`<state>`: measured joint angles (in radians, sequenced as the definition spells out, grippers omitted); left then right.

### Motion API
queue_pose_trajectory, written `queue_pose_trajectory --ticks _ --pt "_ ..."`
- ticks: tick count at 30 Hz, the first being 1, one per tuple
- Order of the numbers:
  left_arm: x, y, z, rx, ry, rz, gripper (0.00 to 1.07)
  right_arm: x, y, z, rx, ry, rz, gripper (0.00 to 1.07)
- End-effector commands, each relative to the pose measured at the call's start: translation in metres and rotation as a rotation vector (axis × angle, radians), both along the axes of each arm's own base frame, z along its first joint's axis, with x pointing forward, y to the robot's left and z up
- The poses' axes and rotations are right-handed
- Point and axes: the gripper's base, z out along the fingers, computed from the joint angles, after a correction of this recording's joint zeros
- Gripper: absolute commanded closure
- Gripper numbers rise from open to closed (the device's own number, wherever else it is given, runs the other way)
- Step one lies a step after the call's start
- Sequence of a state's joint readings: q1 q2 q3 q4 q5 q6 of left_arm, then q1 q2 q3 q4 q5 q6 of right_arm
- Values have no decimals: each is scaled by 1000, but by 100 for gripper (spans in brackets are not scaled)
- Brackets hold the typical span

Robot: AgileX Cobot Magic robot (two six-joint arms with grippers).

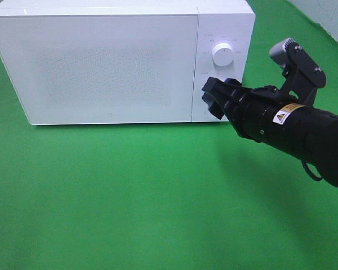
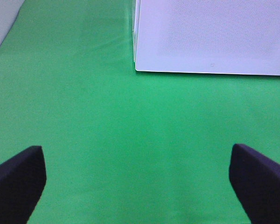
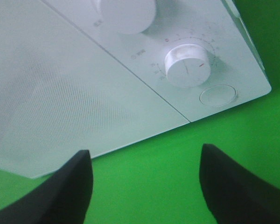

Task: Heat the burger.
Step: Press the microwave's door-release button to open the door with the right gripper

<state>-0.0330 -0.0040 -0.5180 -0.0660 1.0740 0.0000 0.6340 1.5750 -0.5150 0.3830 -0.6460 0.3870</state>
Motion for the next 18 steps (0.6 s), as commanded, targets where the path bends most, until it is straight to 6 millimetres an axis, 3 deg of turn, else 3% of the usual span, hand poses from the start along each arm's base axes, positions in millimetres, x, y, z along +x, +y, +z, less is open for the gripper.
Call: queue_pose_trajectory --ticks 1,2,5,8,13,18 --pt "-2 0 0 -3 -21 2 6 -2 0 6 -91 -21 63 43" --pt "-2 0 0 -3 -21 2 6 -4 1 13 -228 -46 168 43" --pt "-2 0 0 -3 -21 2 6 -5 3 15 -285 -54 218 43" --pt "-2 0 0 -3 -21 2 6 -9 4 25 -466 -38 396 43" --pt "-2 0 0 -3 -21 2 6 -10 -1 35 -549 45 516 43" --pt "-2 0 0 -3 -21 2 7 -23 -8 39 -604 157 632 43"
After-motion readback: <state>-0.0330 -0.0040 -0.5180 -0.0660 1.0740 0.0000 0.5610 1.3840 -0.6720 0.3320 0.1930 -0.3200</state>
